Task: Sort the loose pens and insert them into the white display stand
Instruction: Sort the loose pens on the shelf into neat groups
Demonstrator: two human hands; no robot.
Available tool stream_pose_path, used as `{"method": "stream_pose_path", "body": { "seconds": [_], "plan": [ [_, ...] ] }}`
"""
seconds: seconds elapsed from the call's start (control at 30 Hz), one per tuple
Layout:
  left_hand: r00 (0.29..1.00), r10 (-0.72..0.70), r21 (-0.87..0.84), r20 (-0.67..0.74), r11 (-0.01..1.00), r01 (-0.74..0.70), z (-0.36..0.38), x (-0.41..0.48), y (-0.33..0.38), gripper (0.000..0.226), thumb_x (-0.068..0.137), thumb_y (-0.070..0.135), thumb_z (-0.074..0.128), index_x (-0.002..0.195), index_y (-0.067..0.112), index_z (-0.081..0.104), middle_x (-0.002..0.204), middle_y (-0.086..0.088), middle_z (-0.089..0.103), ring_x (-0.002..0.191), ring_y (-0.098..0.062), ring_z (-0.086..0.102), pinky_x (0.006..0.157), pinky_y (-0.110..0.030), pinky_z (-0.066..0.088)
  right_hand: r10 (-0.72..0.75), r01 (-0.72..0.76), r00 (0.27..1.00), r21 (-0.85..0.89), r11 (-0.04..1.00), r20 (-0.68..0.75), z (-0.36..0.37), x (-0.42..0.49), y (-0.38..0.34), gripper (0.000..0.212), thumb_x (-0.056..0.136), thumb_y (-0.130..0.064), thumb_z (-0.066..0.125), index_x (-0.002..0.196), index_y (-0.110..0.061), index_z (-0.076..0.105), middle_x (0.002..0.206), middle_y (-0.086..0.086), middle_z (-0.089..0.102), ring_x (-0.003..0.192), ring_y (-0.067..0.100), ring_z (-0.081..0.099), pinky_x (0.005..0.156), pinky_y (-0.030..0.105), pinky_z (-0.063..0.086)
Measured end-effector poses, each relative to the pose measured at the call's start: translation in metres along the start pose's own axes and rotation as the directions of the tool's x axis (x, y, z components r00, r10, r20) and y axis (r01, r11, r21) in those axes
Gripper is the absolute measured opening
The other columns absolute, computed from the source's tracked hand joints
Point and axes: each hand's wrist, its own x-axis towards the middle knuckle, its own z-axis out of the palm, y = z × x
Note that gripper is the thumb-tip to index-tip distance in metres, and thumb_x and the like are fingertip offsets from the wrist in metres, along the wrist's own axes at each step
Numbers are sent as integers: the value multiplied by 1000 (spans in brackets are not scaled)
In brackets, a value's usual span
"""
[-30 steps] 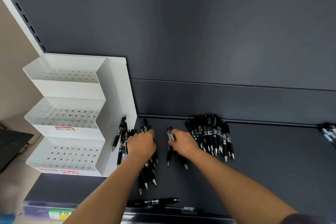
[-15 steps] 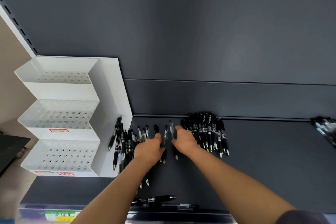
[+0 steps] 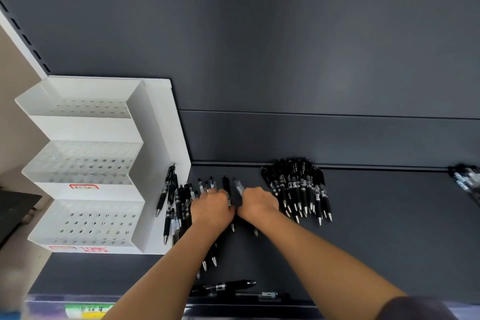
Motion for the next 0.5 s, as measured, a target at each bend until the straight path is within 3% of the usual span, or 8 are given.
{"method": "stream_pose_path", "body": {
  "seconds": [0.1,0.23,0.37,0.5],
  "plan": [
    [1000,-21,73,19,997,19,3,5,9,46,87,44,50,120,13,52,125,-7,54,119,-27,50,91,-39,41,-7,6,1000,34,999,17,-2,1,6,24,89,-20,55,110,-10,59,115,10,61,106,29,60,70,31,45],
    [998,-42,104,49,994,37,-2,11,16,32,86,31,51,113,17,59,119,-6,58,111,-26,56,82,-34,43,-7,4,1000,168,986,19,-8,0,16,23,89,-17,51,108,-7,58,114,13,61,103,32,60,71,30,44],
    [999,-50,-128,15,990,52,-10,15,33,24,87,26,49,104,10,57,110,-11,63,103,-32,61,72,-33,44,-14,43,995,300,953,-99,-27,-3,31,16,86,-19,52,93,-7,60,102,16,64,95,35,61,68,31,43],
    [999,15,-371,-43,928,-30,-19,18,66,20,88,21,48,98,4,51,105,-20,62,100,-39,59,69,-34,40,44,33,982,398,917,-182,-47,-4,60,18,82,-21,56,69,-15,46,88,13,62,87,34,61,65,31,43]
  ]
}}
